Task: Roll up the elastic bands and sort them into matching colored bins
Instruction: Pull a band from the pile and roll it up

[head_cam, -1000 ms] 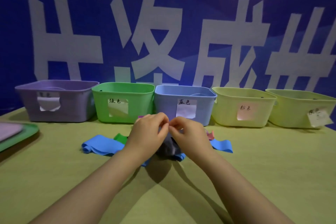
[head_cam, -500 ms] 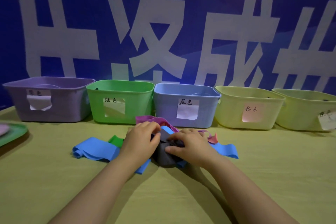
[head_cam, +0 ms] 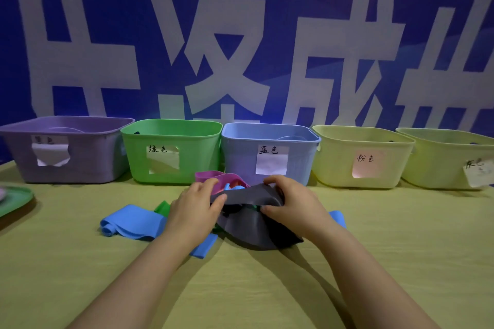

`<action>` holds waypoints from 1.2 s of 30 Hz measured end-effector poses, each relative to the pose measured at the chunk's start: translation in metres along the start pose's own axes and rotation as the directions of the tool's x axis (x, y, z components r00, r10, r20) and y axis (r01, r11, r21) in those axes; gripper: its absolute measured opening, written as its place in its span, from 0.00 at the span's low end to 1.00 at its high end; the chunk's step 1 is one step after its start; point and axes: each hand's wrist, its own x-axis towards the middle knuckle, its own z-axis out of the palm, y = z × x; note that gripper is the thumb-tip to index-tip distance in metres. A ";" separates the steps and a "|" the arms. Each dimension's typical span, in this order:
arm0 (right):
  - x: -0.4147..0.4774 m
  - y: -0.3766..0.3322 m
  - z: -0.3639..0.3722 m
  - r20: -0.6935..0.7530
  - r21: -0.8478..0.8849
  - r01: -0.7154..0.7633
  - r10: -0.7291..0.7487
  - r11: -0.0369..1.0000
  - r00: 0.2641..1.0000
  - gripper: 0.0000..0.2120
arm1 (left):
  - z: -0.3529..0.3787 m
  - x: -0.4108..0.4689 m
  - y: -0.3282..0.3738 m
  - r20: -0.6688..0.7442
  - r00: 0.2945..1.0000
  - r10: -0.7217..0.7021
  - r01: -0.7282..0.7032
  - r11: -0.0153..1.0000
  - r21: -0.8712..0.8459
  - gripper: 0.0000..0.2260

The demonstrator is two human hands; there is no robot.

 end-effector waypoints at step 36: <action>0.000 0.016 -0.007 0.503 -0.482 -0.033 0.307 0.876 0.808 0.14 | 0.015 -0.021 0.039 0.021 0.873 0.487 -0.488 0.871 0.054 0.28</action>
